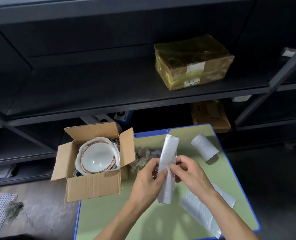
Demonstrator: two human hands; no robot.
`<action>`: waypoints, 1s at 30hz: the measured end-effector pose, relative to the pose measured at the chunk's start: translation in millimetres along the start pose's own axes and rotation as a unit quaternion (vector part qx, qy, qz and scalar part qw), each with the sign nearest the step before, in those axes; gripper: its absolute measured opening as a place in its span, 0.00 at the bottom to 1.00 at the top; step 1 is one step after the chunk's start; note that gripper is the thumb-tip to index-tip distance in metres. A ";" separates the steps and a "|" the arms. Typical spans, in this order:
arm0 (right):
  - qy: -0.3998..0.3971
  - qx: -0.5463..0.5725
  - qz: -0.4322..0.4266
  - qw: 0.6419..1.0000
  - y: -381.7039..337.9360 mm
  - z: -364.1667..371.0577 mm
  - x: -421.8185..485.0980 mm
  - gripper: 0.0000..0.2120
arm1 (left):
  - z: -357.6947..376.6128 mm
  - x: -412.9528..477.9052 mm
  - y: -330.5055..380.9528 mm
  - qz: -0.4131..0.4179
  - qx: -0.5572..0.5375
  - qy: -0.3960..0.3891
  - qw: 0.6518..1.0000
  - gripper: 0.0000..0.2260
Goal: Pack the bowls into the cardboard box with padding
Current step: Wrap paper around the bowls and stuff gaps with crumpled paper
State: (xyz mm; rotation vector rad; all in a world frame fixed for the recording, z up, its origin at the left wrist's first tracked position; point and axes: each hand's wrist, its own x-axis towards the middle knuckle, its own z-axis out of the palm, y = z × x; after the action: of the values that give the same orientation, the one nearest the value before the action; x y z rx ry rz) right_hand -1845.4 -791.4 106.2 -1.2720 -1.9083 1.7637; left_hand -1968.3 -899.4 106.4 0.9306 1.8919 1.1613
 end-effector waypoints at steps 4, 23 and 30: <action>-0.025 -0.010 -0.021 0.999 -5.9 4.8 -0.3 0.06 | -1.9 -0.4 1.0 -0.012 -0.007 0.052 0.999 0.04; 0.002 -0.022 -0.014 1.000 7.0 -1.7 -2.6 0.14 | 2.8 -2.0 -1.7 -0.001 0.007 0.022 1.000 0.04; -0.040 0.018 -0.008 0.999 3.6 -5.8 -7.8 0.07 | -3.2 -3.9 -1.6 -0.020 -0.065 -0.049 0.996 0.12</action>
State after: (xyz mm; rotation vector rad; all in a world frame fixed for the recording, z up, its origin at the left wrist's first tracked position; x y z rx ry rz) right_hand -1835.2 -793.4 107.2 -1.1887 -1.9140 1.8588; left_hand -1969.4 -904.6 106.8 0.8589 1.7275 1.1778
